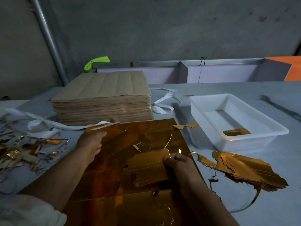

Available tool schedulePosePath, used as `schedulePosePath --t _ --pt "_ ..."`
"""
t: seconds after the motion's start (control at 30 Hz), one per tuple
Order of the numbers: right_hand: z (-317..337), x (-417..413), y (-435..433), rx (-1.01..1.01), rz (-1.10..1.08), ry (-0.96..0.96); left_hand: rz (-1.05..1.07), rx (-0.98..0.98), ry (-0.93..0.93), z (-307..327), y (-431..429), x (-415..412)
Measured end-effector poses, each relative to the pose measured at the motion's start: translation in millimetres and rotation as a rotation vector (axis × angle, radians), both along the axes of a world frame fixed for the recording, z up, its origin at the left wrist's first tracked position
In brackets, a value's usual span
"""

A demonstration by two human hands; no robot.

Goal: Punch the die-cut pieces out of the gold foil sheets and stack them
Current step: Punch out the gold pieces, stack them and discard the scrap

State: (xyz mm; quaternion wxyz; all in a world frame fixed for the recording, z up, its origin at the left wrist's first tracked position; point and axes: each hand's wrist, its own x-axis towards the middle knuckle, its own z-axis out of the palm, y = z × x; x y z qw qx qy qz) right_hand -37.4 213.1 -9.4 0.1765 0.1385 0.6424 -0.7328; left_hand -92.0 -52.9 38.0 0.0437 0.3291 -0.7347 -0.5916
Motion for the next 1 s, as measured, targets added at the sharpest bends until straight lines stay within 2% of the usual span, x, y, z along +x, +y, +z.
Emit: schedulePosePath --t 0.17,0.3,0.37,0.57,0.77,1.0 --pt "0 3 -3 0.002 0.009 0.024 -0.127 -0.218 -0.24 -22 -6 -3" --pt "0 4 -2 0.012 0.009 0.061 -0.32 -0.671 -0.448 -24 0 -9" --pt "0 5 -1 -0.006 0.004 0.081 -0.371 -0.775 -0.483 -24 5 -14" --pt "-4 6 0 -0.029 -0.002 0.132 -0.269 -0.489 -0.429 -24 11 -22" --pt "-6 7 -2 -0.009 0.002 0.156 -0.092 -0.117 -0.325 -31 9 -23" --pt "-8 7 -1 -0.014 -0.006 0.17 -0.079 0.265 -0.292 -19 17 -14"
